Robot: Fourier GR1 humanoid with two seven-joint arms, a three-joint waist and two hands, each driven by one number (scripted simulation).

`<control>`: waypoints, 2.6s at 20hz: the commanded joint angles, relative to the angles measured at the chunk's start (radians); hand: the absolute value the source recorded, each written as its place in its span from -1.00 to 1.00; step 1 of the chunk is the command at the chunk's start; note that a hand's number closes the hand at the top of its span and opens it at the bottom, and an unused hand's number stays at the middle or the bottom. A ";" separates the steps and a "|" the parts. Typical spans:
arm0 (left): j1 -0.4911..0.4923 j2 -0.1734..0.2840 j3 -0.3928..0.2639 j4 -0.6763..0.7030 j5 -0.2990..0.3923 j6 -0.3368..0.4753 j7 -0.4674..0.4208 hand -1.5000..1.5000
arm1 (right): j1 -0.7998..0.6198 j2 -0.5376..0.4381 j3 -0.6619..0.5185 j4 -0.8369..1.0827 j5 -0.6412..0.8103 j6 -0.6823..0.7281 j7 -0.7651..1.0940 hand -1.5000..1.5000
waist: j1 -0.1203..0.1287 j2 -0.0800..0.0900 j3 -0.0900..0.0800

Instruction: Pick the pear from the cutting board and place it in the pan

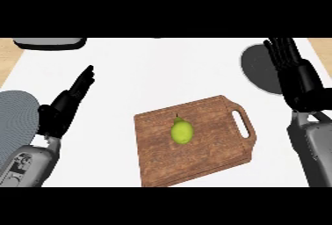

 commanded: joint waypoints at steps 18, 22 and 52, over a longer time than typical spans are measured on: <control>0.107 -0.250 -0.062 -0.007 0.203 -0.028 0.108 0.00 | -0.554 0.186 0.655 0.564 0.515 0.412 0.038 -1.00 | 0.069 -0.003 0.009; 0.124 -0.219 -0.038 -0.009 0.215 -0.050 0.100 0.00 | -0.652 0.200 0.808 0.598 0.622 0.592 0.170 -1.00 | 0.065 -0.013 0.006; 0.151 -0.268 -0.015 -0.041 0.168 -0.029 0.133 0.00 | -0.694 0.327 1.194 0.508 0.601 1.066 0.666 -1.00 | 0.009 -0.010 0.012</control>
